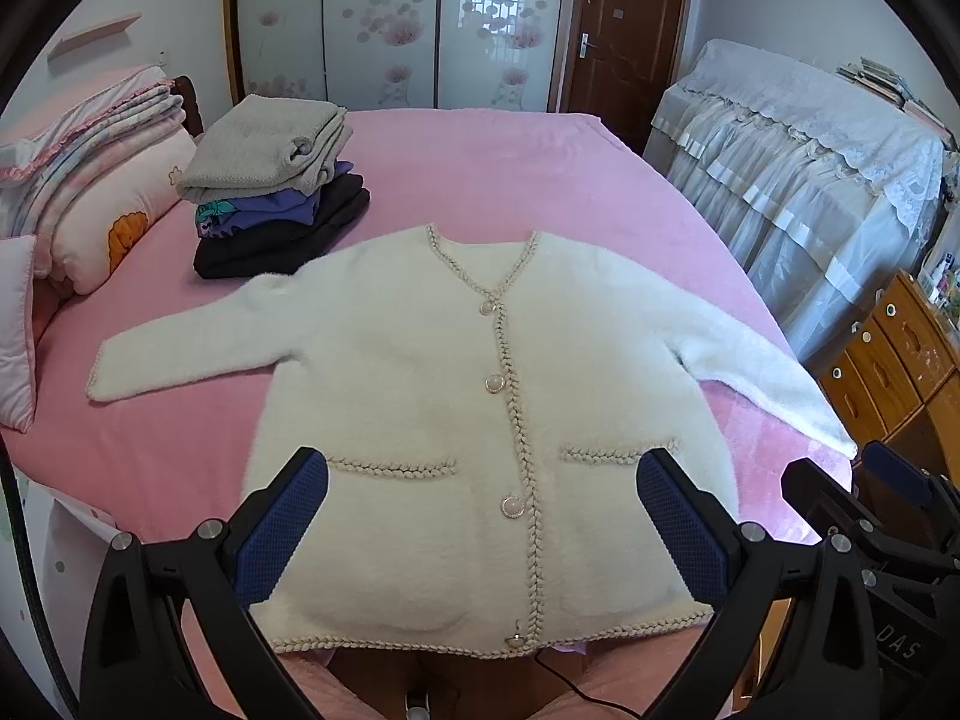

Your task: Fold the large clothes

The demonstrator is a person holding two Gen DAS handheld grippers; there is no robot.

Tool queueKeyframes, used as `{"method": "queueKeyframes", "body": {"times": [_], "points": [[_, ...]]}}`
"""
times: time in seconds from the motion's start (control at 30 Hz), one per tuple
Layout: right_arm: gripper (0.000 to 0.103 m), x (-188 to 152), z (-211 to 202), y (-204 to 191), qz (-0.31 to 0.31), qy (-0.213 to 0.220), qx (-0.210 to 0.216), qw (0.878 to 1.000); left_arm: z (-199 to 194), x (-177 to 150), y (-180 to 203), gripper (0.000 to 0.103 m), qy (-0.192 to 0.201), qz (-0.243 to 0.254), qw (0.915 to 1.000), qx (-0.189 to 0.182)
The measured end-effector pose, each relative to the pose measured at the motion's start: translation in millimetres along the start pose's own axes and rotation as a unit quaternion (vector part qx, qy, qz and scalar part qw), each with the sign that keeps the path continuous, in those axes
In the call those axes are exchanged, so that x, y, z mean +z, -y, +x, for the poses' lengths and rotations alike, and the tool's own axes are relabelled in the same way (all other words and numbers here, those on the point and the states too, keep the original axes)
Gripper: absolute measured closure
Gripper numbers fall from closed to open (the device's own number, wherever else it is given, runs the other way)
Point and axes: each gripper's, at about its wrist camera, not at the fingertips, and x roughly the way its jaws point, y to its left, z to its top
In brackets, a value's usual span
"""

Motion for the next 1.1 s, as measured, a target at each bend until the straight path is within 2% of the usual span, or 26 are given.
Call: {"method": "queueKeyframes", "body": {"times": [0.27,0.37,0.6,0.77,1.1], "points": [[0.01,-2.1,-1.6,4.1,0.012,0.004,0.009,1.0,-3.4,0.6,-2.7,0.001,0.01,-0.003,0.9999,-0.006],[0.01,-3.8,0.1,5.8,0.017,0.0,0.013,1.0,-6.1,-1.5,-3.1,0.005,0.016,-0.005,0.9998,-0.009],[0.01,-4.6,0.4,6.8,0.02,0.002,0.024,1.0,-8.3,-3.1,0.9,0.005,0.021,0.001,0.9998,-0.004],[0.01,-6.1,1.8,7.8,0.022,-0.003,0.018,1.0,-9.3,-4.0,-1.2,0.005,0.028,-0.007,0.9995,0.014],[0.01,-7.3,6.1,9.5,0.023,-0.014,0.021,0.999,-5.9,-3.5,-7.6,0.005,0.025,-0.021,0.9994,0.006]]}}
